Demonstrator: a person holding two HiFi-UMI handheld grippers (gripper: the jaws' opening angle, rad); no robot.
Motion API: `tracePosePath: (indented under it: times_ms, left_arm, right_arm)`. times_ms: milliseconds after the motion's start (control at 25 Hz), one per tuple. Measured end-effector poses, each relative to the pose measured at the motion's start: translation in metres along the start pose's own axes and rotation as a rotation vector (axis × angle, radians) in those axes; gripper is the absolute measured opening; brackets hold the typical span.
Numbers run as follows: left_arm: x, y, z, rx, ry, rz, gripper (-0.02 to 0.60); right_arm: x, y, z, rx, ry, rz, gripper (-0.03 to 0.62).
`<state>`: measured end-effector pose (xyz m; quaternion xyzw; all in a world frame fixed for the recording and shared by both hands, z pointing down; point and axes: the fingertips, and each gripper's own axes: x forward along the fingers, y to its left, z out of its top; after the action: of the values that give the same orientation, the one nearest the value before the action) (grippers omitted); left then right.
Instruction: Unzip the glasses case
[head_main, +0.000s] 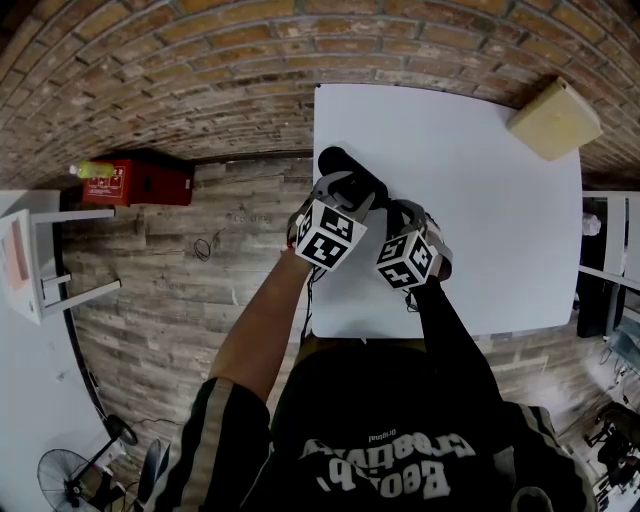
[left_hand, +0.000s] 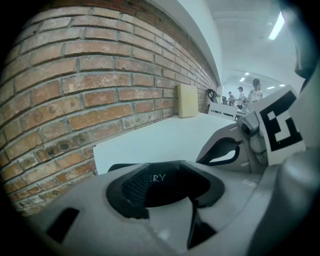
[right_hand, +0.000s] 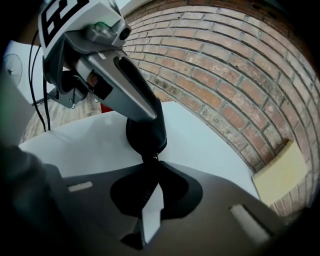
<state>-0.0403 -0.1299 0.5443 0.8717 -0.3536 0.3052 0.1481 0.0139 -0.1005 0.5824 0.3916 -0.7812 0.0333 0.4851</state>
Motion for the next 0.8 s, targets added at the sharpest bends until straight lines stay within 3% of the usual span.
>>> tracePosePath:
  times_ms: [640, 800]
  left_arm:
    - [0.001, 0.001, 0.000, -0.008, 0.001, 0.012, 0.195]
    - [-0.001, 0.001, 0.000, -0.013, -0.013, 0.006, 0.193]
  right_arm:
    - [0.018, -0.018, 0.020, -0.176, -0.057, 0.068, 0.017]
    - [0.015, -0.018, 0.017, -0.148, -0.089, 0.099, 0.023]
